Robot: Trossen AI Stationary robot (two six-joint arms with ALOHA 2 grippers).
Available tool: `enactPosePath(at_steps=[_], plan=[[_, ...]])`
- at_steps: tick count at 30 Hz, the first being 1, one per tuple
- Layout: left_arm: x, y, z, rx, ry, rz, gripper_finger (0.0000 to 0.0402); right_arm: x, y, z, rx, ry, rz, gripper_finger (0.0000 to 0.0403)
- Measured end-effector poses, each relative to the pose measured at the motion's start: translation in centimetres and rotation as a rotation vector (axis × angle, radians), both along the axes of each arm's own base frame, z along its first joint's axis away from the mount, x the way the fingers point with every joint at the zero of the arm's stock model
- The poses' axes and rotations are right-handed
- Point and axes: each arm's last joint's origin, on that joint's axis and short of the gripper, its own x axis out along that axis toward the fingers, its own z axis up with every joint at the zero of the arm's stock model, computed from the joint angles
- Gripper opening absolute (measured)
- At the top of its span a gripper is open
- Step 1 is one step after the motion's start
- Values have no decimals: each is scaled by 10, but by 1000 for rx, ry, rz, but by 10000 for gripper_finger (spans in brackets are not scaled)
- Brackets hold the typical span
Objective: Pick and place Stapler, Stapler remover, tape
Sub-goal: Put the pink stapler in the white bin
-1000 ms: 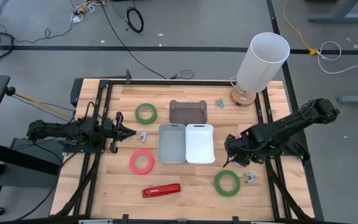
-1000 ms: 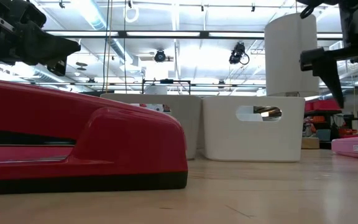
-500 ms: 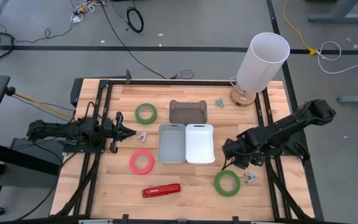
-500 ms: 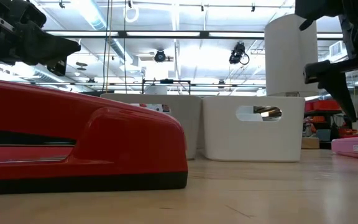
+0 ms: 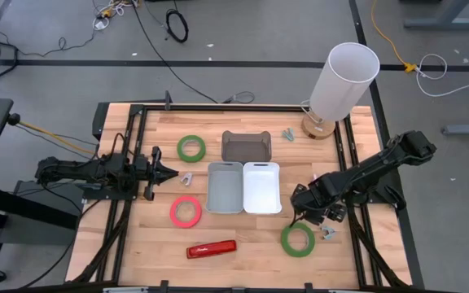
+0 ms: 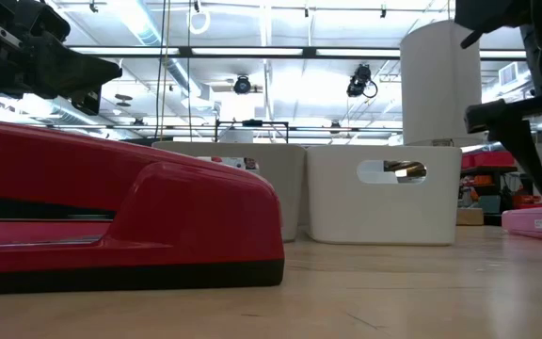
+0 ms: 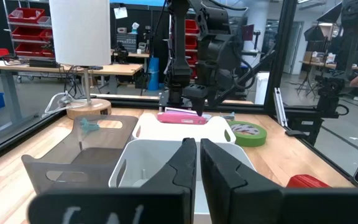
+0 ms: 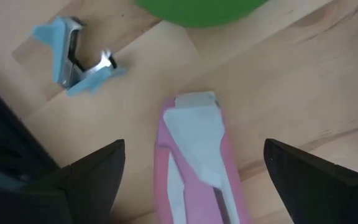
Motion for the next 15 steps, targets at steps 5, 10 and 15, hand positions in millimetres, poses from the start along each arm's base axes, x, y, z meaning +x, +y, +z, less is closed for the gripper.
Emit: enactPosePath(at_steps=[5, 10, 15], plan=[[0, 0, 0, 0, 0, 0, 28, -2, 5, -4, -20, -11, -40, 382], [0, 0, 0, 0, 0, 0, 28, -9, 5, -14, -74, -9, -24, 382], [0, 0, 0, 0, 0, -1, 28, -10, 4, -20, -82, -26, -24, 382]])
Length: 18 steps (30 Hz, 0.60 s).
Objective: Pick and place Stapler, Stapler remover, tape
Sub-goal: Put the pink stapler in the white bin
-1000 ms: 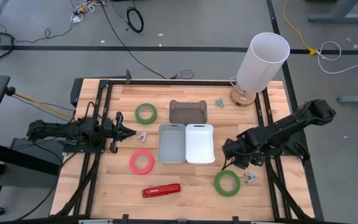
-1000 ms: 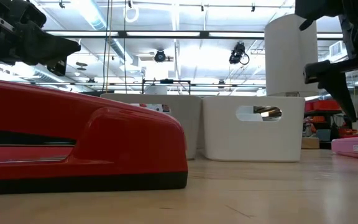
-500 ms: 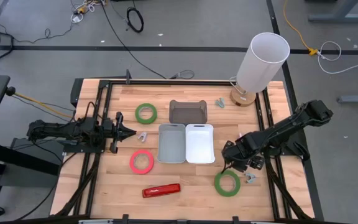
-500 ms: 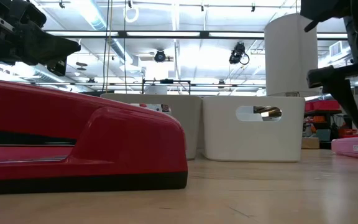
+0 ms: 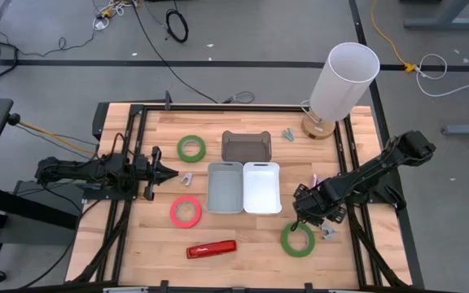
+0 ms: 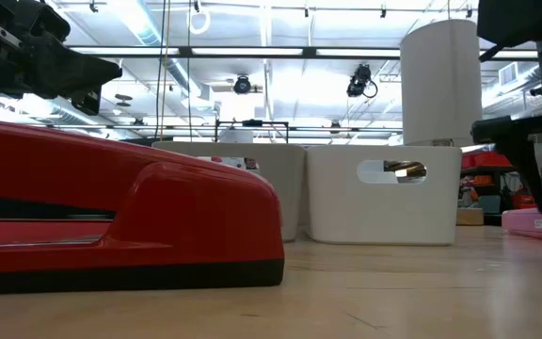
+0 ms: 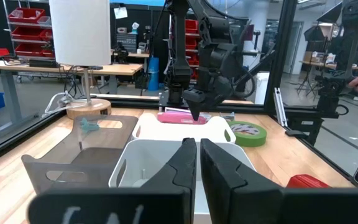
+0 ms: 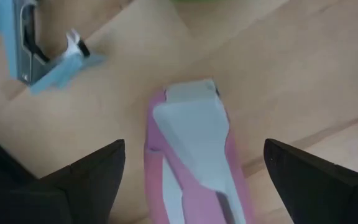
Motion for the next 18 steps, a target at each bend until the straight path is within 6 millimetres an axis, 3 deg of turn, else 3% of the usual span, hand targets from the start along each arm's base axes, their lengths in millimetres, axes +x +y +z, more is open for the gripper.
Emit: enactPosePath(at_steps=[18], plan=[[0, 0, 0, -1, 0, 1, 28, -12, -7, -27, -73, -34, -11, 382]])
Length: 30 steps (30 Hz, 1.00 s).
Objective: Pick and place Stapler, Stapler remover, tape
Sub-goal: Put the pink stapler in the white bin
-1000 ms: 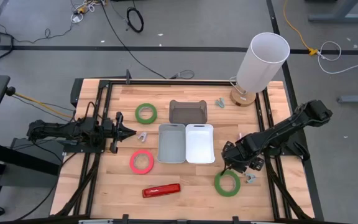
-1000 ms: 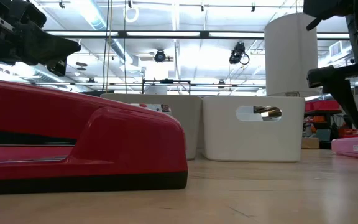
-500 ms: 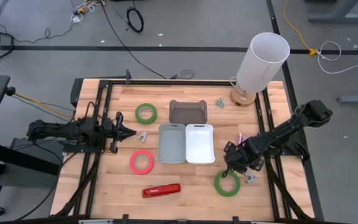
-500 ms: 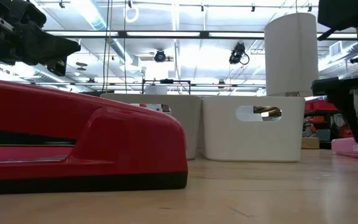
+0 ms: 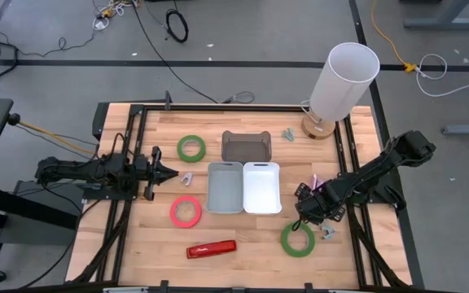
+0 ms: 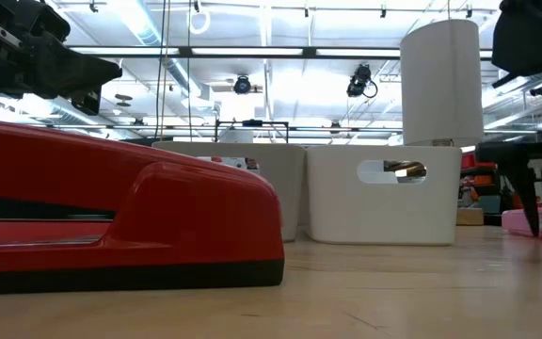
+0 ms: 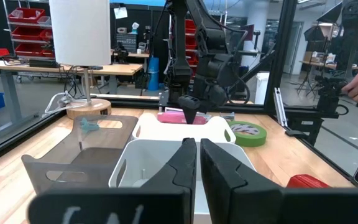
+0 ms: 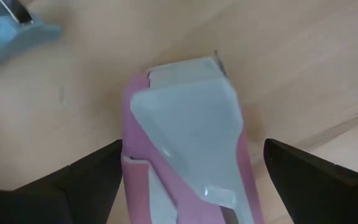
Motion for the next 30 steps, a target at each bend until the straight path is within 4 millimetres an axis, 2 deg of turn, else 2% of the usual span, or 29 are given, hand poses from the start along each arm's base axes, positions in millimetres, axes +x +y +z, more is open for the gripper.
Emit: enactPosePath(at_steps=[4, 16, 24, 30], plan=[[0, 0, 0, 0, 0, 0, 28, -1, -1, -1, -19, 0, -8, 370], [0, 0, 0, 0, 0, -1, 28, -1, -1, 0, -17, 0, -49, 290], [0, 0, 0, 0, 0, 0, 28, -1, -1, 1, -12, 10, -47, 284], [0, 0, 0, 0, 0, 0, 28, 6, 2, 19, -38, -14, -47, 283]])
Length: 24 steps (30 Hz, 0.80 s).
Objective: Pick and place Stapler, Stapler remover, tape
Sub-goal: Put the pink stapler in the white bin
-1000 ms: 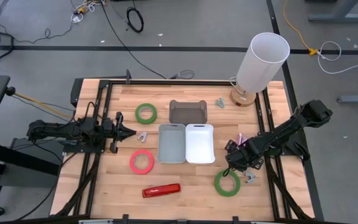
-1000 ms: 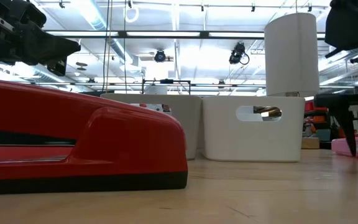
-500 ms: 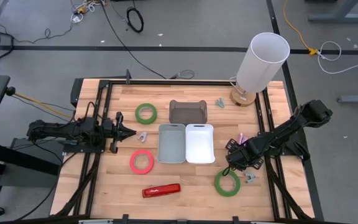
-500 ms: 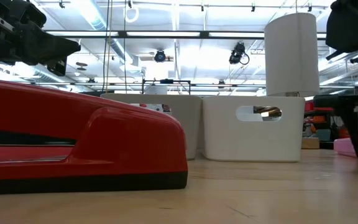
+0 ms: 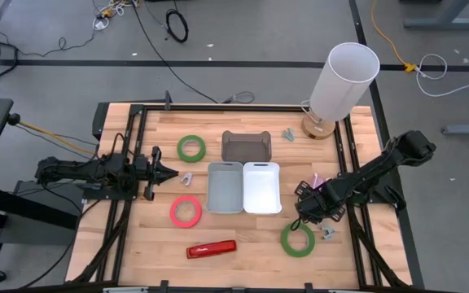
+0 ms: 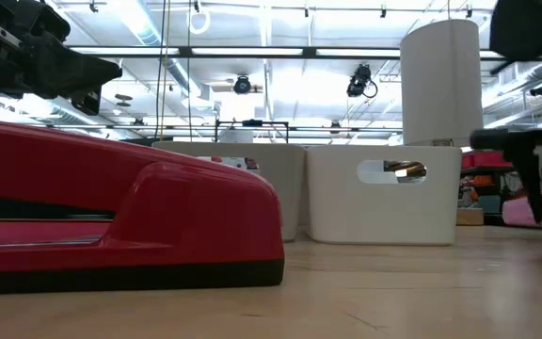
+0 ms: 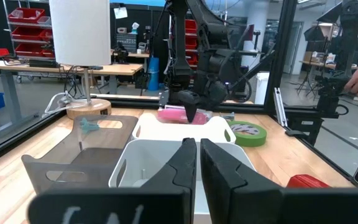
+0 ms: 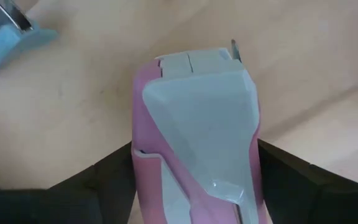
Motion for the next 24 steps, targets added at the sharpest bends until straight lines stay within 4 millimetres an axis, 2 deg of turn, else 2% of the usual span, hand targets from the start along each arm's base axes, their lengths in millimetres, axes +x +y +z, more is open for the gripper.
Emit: enactPosePath(at_steps=[5, 11, 19, 24], plan=[[0, 0, 0, 0, 0, 0, 28, 10, 5, 25, 19, -63, -4, 283], [0, 0, 0, 0, 0, 0, 28, 27, 7, 66, 63, -154, -55, 283], [0, 0, 0, 0, 0, 0, 28, 55, -6, 122, 139, -332, -201, 283], [0, 0, 0, 0, 0, 0, 28, 65, -15, 144, 160, -424, -196, 283]])
